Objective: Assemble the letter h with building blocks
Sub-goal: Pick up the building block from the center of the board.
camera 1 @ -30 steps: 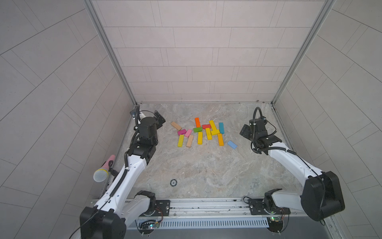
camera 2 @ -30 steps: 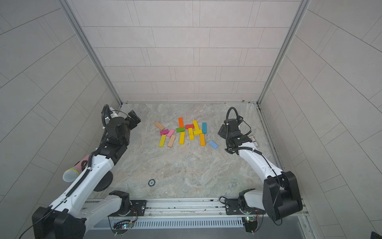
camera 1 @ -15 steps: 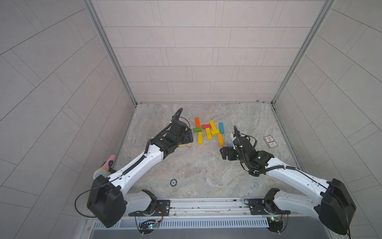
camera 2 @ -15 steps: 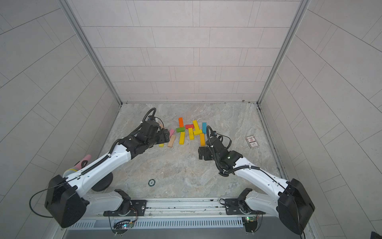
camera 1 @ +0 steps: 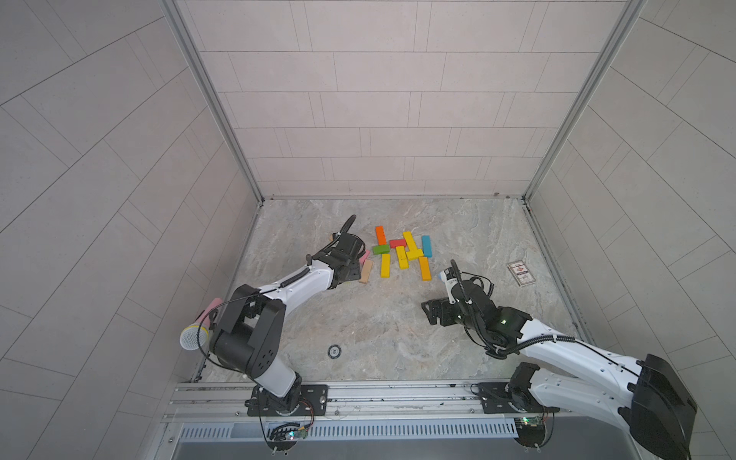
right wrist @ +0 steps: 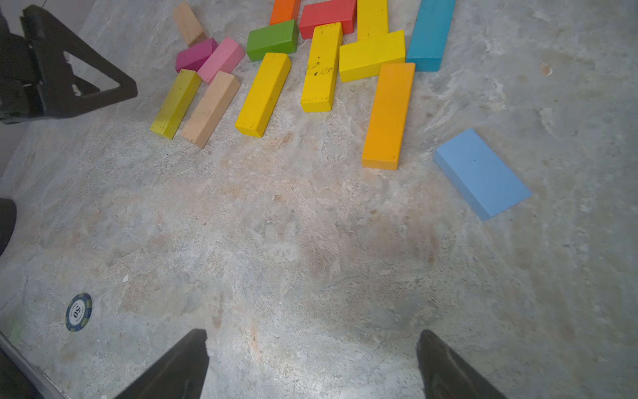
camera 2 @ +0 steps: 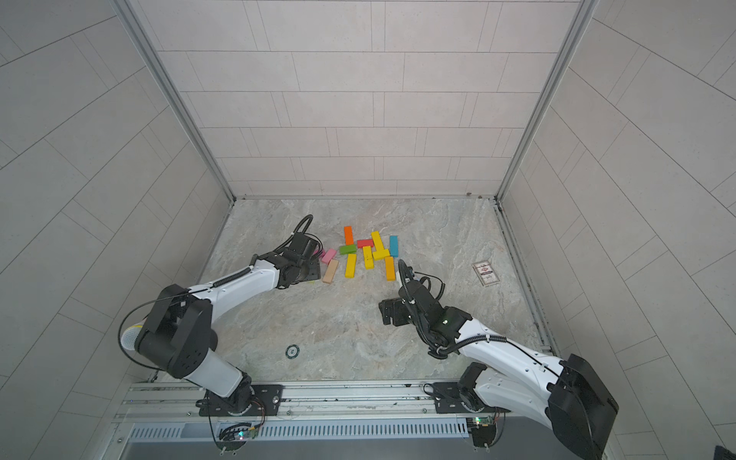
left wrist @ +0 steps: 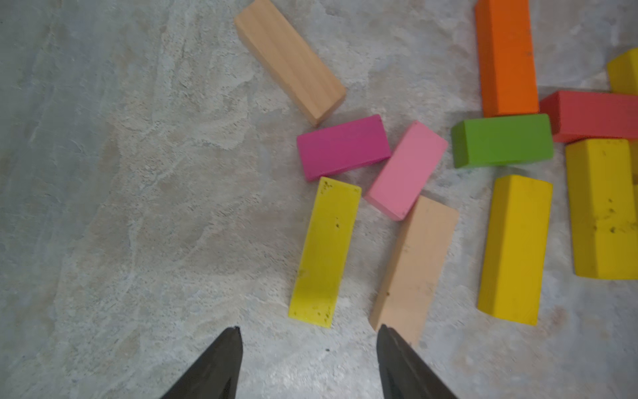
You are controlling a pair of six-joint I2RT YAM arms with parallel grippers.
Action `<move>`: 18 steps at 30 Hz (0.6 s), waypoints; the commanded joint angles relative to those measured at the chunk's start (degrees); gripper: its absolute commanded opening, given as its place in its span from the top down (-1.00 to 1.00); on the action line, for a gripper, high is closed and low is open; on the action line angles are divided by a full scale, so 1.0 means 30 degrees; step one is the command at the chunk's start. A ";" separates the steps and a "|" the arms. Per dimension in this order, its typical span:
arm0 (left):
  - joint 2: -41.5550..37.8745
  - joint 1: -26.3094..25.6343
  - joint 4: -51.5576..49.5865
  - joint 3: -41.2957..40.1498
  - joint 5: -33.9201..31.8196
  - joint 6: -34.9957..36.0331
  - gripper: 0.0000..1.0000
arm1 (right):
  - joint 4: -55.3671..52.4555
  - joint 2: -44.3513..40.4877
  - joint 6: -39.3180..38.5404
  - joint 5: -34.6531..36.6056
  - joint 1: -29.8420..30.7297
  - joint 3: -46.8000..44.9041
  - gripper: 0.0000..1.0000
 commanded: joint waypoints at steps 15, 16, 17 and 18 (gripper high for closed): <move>0.3633 0.0209 0.2684 0.0407 0.0609 0.2699 -0.51 | 0.0522 -0.0461 0.0302 0.0053 0.0358 -0.0431 -0.95; 0.3717 0.0172 0.2690 0.0434 0.0531 0.2768 -0.51 | 0.0507 -0.0480 0.0322 0.0085 0.0357 -0.0460 -0.95; 0.3772 0.0137 0.2666 0.0469 0.0406 0.2816 -0.49 | 0.0502 -0.0531 0.0334 0.0141 0.0349 -0.0463 -0.95; 0.3820 0.0074 0.2646 0.0499 0.0312 0.2906 -0.47 | 0.0455 -0.0578 0.0321 0.0203 0.0357 -0.0456 -0.95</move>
